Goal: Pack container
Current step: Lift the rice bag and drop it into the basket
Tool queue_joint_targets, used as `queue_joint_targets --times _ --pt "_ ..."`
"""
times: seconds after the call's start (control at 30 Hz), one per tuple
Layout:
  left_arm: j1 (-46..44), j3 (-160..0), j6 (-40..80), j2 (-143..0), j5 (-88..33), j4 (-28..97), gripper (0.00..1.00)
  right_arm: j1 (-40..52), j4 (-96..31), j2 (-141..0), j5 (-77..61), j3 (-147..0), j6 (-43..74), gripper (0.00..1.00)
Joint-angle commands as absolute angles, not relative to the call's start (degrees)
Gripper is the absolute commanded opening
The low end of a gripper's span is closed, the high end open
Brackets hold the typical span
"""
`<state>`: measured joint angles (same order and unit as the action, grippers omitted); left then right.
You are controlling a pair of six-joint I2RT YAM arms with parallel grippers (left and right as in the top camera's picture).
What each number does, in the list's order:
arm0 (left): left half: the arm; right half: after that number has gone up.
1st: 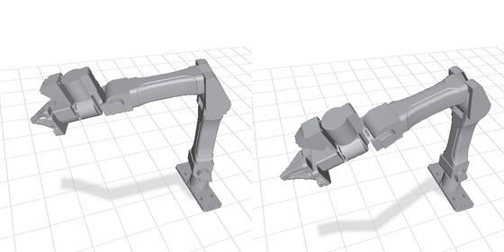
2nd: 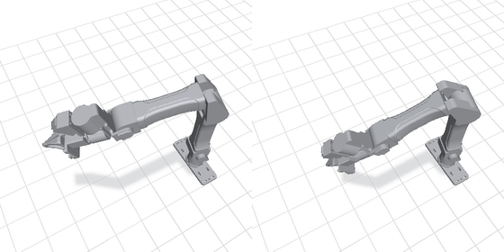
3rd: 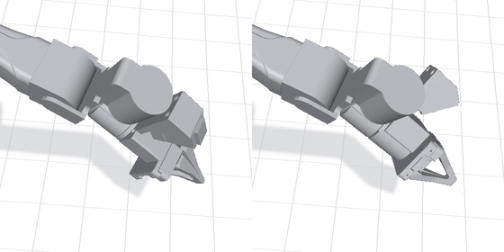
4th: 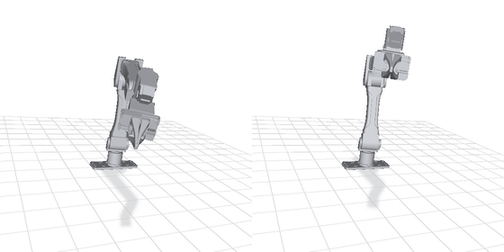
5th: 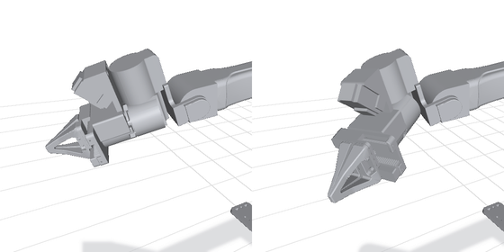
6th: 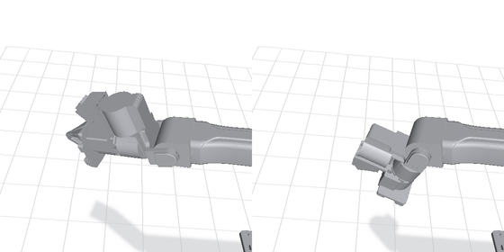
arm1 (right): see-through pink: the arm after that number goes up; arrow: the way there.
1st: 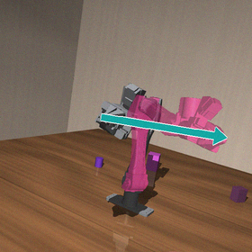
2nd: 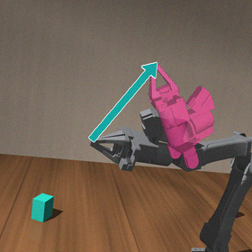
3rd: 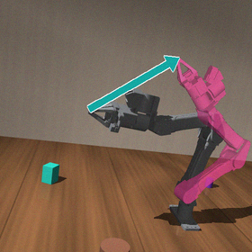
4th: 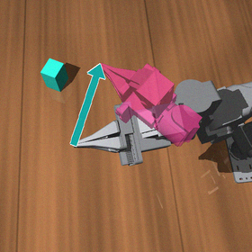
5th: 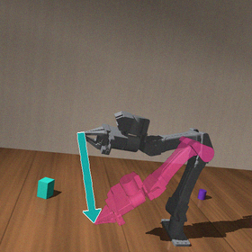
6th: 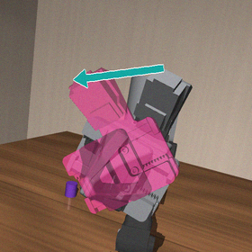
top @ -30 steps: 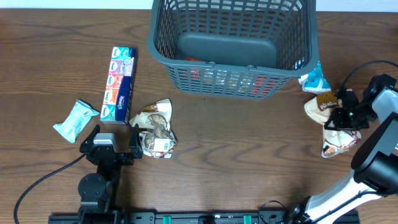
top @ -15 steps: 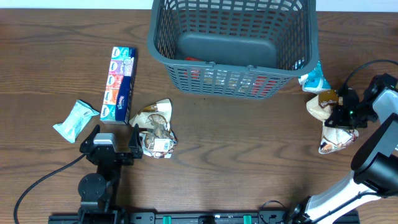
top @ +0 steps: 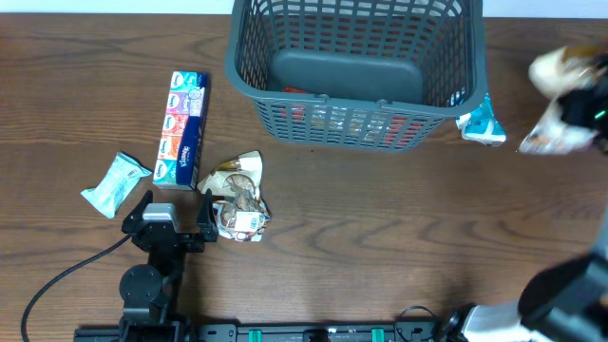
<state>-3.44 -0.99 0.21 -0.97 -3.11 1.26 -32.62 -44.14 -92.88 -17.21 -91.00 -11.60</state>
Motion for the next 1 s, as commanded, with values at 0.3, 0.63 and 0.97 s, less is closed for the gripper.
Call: queue_joint_targets --times 0.3,0.63,0.97 --pt "-3.57 -0.23 0.54 -0.71 -5.37 3.62 0.99 -15.94 -36.6 -86.24 -30.28 -106.5 -19.66 0.01" --pt "-3.57 -0.23 0.54 -0.71 -5.39 3.62 0.99 4.49 -37.54 -94.15 -23.44 -111.37 -30.68 0.01" --pt "-3.57 -0.23 0.56 -0.71 -5.39 3.62 0.99 15.18 -48.51 -105.45 -11.84 -111.37 -47.68 0.01"
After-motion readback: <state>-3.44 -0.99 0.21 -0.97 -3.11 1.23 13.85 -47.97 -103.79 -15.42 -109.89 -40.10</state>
